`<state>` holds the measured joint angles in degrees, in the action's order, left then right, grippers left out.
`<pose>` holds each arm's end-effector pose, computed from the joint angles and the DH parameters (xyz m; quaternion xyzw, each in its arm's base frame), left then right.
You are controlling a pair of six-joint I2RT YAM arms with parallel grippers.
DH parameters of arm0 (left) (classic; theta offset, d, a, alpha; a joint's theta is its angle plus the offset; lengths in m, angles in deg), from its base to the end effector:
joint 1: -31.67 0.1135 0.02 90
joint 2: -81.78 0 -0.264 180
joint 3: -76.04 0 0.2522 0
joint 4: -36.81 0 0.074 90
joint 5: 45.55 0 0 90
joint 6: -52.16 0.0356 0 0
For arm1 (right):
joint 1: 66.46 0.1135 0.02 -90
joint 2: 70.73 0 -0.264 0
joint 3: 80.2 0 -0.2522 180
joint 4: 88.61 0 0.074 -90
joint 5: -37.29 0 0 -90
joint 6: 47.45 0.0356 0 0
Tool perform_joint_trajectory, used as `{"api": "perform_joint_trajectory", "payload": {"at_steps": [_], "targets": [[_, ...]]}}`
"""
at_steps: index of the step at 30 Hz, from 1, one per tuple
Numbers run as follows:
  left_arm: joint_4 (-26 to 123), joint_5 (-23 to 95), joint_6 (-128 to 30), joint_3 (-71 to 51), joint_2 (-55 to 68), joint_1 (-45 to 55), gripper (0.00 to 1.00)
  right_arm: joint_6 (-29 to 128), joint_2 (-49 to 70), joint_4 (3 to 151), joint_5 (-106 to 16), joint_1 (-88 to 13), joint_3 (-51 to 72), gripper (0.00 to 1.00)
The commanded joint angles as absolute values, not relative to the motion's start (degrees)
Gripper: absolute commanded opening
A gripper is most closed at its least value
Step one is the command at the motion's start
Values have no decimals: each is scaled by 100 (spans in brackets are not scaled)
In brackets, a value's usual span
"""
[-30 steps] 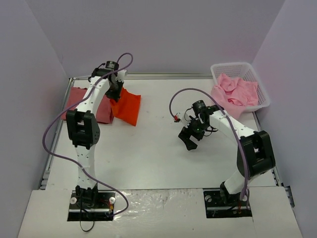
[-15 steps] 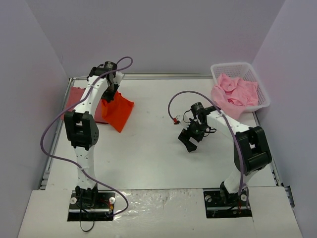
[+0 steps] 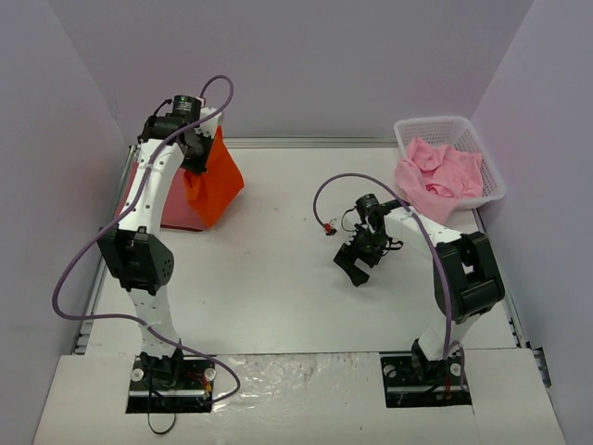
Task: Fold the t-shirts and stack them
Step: Put the neatly folded tshirt into the corner of the board with the left arm
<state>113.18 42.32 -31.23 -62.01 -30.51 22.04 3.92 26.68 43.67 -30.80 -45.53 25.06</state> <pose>0.4107 -0.0710 0.3827 0.1392 0.9310 -0.0264 0.3364 0.2966 0.1277 0.1773 -0.5086 0.8236 0.1593 0.1940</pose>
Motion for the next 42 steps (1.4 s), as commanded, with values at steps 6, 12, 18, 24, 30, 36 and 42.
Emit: {"api": "perform_joint_trajectory", "payload": {"at_steps": [6,12,18,24,30,36,42], "targets": [[11253,3909,-3301,-6559,-2747,2648,2,485,2815,4247,-3267,-4580,2592,100],[11148,3698,-3310,-6578,-2791,3026,2,503,2938,4256,-3346,-4580,2609,100],[11052,3452,-3345,-6525,-2765,3323,2,511,2982,4265,-3407,-4580,2627,100],[10376,3284,-3205,-5630,-2607,3562,2,529,3035,4274,-3451,-4589,2627,100],[9602,3241,-3116,-4926,-2790,3861,2,538,3052,4265,-3443,-4624,2636,100],[9373,3170,-3020,-4820,-3037,4125,2,573,3140,4265,-3478,-4650,2627,100],[9162,3118,-2967,-4644,-3125,4301,2,573,3202,4265,-3504,-4686,2636,100]]}}
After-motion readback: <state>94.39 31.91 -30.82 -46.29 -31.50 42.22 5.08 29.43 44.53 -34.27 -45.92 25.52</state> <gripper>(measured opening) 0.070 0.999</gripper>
